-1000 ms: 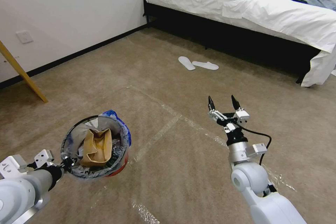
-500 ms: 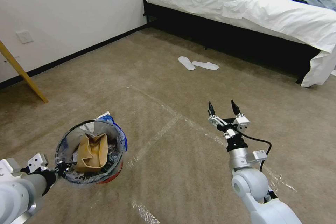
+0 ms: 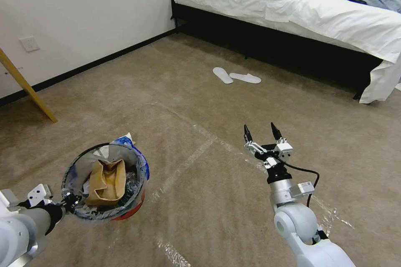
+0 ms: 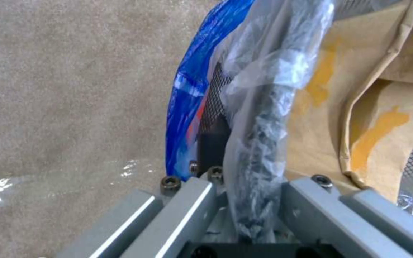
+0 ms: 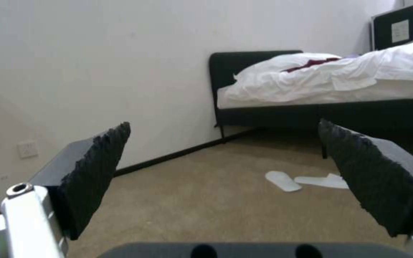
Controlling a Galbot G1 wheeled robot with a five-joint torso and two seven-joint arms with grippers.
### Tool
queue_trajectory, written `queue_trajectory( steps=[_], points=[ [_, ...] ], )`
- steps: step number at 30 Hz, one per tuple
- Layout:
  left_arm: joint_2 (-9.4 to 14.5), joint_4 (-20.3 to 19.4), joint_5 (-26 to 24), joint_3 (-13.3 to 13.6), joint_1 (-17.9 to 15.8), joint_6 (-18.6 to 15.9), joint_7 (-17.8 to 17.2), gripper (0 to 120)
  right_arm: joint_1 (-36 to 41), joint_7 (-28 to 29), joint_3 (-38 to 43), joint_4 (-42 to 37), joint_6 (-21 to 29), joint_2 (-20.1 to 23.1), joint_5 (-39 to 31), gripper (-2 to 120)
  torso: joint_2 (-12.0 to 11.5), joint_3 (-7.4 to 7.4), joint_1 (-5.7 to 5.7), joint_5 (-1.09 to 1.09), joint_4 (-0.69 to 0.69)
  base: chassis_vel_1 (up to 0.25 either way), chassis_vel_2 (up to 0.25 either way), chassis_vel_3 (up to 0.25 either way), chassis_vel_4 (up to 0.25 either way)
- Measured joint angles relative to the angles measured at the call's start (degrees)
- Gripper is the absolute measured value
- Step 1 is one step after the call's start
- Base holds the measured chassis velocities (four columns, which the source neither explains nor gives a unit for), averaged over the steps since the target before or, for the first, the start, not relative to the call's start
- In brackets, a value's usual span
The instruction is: Pick up the trash bin and place the garbage on the floor into it.
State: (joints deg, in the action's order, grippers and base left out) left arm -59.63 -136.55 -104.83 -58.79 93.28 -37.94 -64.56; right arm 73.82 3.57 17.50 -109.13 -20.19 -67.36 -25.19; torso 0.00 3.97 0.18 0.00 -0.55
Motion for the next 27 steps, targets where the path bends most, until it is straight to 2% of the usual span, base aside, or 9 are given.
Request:
queue_trajectory(
  steps=[8,27],
  points=[
    [0.3,0.0,-0.2,-0.1,-0.2,0.2,0.0,0,0.2,-0.7,-0.2,0.1,-0.4,-0.5,0.0,100,0.0,0.0,0.0,0.0,0.0,-0.011,0.009,0.013,-0.008],
    [0.5,0.2,-0.3,0.3,-0.9,0.6,0.1,0,0.3,-0.9,-0.6,0.8,-0.9,-1.0,0.6,100,0.0,0.01,0.0,0.0,0.0,-0.069,0.075,0.072,-0.072]
  ],
)
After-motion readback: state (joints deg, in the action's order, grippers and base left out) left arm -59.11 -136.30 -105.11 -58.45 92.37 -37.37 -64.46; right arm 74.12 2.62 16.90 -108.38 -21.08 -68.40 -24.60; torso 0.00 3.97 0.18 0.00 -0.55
